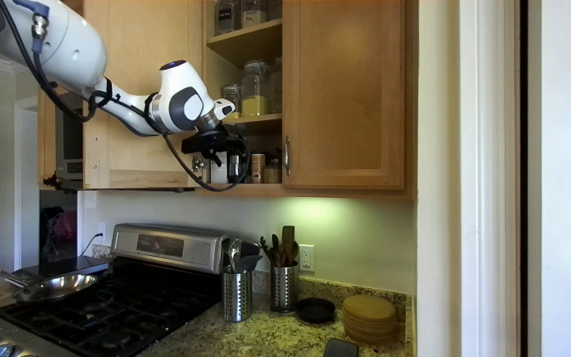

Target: Open the top left cabinet door then remove the brown bottle out of the cabinet and close the left cabinet door

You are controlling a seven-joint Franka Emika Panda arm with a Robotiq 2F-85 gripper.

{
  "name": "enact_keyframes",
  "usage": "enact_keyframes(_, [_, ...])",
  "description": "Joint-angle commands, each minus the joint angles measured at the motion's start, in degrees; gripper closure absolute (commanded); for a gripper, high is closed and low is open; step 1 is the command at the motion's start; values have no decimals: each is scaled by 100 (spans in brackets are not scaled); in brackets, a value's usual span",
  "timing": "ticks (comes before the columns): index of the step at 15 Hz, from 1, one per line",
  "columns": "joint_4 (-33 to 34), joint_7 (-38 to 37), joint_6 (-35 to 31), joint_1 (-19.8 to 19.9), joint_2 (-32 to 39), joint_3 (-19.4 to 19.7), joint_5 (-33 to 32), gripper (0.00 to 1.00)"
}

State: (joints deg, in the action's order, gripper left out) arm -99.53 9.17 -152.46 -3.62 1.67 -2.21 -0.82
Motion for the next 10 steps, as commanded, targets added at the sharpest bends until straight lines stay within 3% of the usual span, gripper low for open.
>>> enact_keyframes(1, [66, -27, 24, 30, 37, -33, -34, 0])
enact_keyframes(10, [671, -190, -117, 27, 512, 18, -676, 0])
